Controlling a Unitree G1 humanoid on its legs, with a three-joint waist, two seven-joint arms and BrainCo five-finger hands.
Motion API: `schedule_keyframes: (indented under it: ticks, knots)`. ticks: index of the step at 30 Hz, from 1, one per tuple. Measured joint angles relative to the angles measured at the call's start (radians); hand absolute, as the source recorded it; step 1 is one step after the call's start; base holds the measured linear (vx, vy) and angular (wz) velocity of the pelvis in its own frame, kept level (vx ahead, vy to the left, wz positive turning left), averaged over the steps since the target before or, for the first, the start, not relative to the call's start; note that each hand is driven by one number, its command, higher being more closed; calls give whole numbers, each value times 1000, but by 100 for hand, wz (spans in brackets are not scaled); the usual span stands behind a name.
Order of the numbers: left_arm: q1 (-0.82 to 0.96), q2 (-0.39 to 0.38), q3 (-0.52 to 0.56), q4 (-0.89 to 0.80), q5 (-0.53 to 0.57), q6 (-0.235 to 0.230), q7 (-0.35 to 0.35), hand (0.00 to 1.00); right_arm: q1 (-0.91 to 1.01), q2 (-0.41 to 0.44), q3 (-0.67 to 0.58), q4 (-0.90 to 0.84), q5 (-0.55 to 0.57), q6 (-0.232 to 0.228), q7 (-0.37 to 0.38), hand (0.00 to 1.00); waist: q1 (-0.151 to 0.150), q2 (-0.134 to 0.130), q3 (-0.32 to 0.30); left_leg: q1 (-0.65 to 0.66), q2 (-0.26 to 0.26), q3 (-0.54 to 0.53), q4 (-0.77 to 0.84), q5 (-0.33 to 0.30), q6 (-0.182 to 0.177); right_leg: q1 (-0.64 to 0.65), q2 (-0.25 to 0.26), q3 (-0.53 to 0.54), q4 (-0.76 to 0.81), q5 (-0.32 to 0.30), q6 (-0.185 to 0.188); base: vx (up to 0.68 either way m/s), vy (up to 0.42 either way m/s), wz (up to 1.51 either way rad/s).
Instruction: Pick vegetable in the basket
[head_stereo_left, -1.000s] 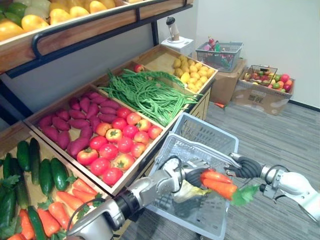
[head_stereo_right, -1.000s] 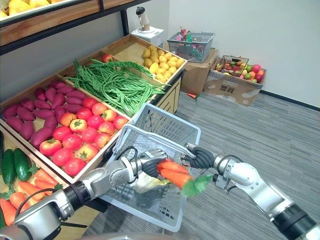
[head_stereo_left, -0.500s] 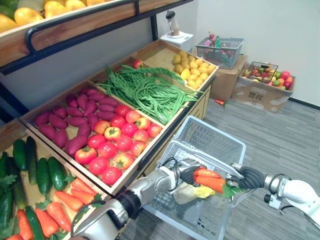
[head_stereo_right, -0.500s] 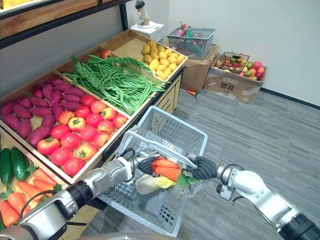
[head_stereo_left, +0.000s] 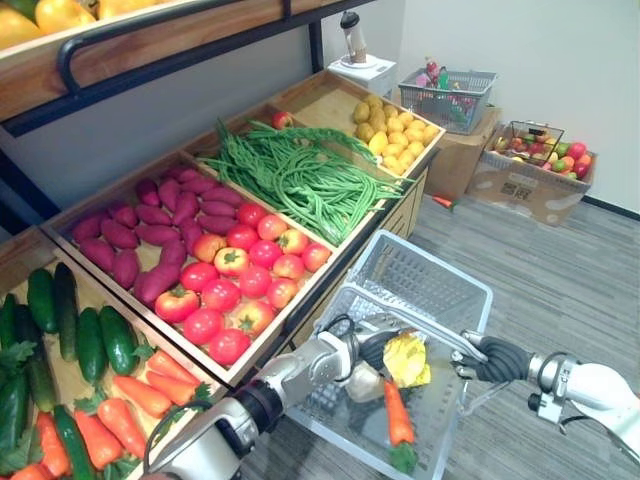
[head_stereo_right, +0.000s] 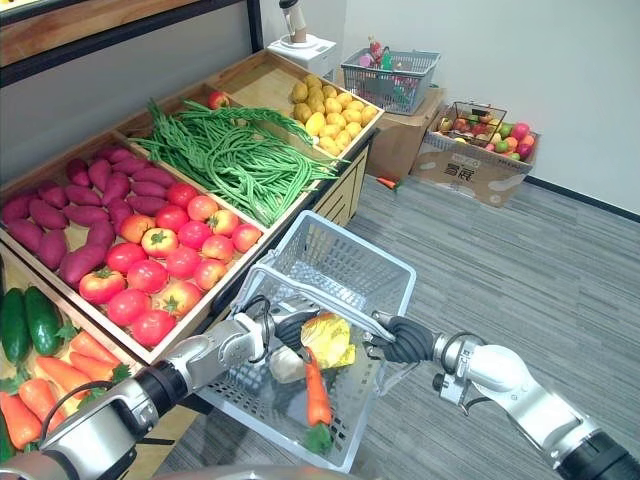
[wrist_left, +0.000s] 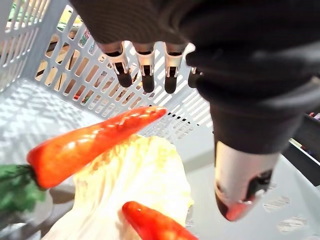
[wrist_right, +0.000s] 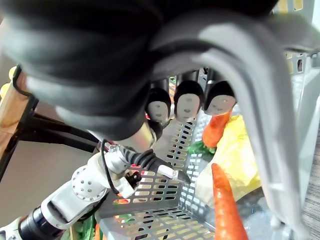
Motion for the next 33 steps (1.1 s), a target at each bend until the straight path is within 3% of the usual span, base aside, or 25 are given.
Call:
schedule_keyframes:
  ticks: [8,13,22,25,30,33]
  knots:
    - [-3,30,-5,-98,-20,-5,-6,0,2,93,-70,137,-92,-2,-28,100,3,-5,14,-27,-17,-73,-30,15,21,11,-39,-65,-3,-5,6,-89,-49,28]
    - [7,164,-40,-277,-84,-9,-33,0,8,169,-198,313,-211,34,-80,100,8,-6,14,-31,-38,-156,-84,45,36,42,-71,-140,-3,-16,14,-87,-37,44]
    - [114,264,-29,-530,-176,-40,-62,0,9,338,-398,511,-274,70,-217,100,21,-14,10,-63,-81,-313,-168,102,73,82,-133,-285,-3,-35,27,-62,-17,53]
    - [187,281,39,-579,-176,-40,-62,0,8,405,-491,599,-310,73,-268,100,31,-23,4,-99,-86,-386,-168,114,86,92,-151,-351,-2,-42,29,-40,-44,73]
    - [322,273,268,-627,-176,-27,-28,0,-8,506,-646,880,-376,84,-355,100,46,-39,-10,-163,-91,-557,-163,149,108,135,-182,-501,-2,-49,26,-15,-35,95]
    - [409,217,415,-638,-176,-13,20,0,-26,574,-749,1053,-385,109,-397,100,68,-41,-16,-206,-97,-642,-163,170,119,150,-194,-575,-2,-51,22,-33,-19,76]
